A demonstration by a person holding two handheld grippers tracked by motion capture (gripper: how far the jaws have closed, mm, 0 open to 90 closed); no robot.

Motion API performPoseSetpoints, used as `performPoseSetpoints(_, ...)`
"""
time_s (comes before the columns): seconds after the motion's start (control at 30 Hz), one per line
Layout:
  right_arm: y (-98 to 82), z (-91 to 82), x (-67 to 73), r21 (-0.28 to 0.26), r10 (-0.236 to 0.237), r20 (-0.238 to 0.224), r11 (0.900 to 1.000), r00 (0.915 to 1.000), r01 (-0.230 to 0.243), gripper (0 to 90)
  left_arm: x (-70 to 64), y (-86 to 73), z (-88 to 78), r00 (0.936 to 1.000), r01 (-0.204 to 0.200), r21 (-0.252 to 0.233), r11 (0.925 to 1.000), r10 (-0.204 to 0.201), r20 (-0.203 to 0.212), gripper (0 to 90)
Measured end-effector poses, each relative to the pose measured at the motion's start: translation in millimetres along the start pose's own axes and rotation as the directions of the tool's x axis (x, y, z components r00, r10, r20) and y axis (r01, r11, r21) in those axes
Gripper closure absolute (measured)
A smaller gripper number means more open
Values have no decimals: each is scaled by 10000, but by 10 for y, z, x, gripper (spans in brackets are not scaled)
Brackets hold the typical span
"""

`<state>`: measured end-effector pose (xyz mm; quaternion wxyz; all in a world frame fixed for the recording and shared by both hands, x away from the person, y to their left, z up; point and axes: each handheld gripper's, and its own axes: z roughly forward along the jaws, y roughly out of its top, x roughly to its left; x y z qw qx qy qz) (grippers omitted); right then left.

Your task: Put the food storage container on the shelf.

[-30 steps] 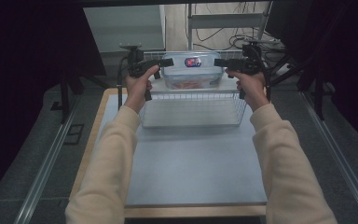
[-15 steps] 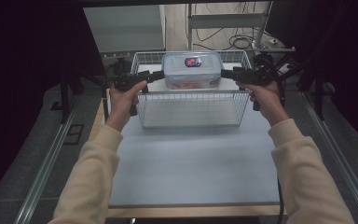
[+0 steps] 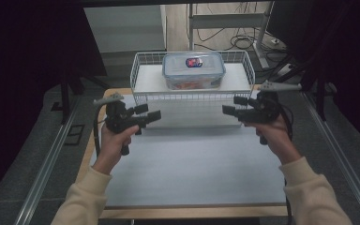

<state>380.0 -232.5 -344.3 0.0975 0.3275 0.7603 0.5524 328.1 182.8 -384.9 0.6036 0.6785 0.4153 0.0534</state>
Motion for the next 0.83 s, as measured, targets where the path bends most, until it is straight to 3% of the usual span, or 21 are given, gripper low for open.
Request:
performPoseSetpoints(0.17,-490,-87,108,94,-71,-355,9999,9993,75,281,-1,-497,18,9993,355,426,9985,-361,122,205)
performPoseSetpoints(0.33,-919,-85,128,710,40,-426,9975,9991,-10,277,12,-839,38,9986,508,728,9961,-515,79,201)
performPoseSetpoints(0.4,-1073,-69,118,954,73,-359,9954,9993,-38,276,21,-937,69,9988,485,1105,9927,-485,-29,212)
performPoseSetpoints(0.5,-1183,-27,99,1299,220,-405,9914,9989,-166,274,15,-1011,108,9989,471,1307,9903,-455,-151,214)
performPoseSetpoints(0.63,-1170,-7,120,1186,154,-467,9929,9988,-98,274,3,-1025,143,9993,306,1428,9893,-274,-243,212)
performPoseSetpoints(0.77,-1193,-26,133,1017,181,-386,9947,9991,-141,273,-12,-1096,155,9971,-102,1570,9876,220,-730,210)
performPoseSetpoints(0.83,-1219,-39,149,987,84,-334,9951,9994,-50,267,2,-1132,171,9964,-67,1621,9867,202,-822,210)
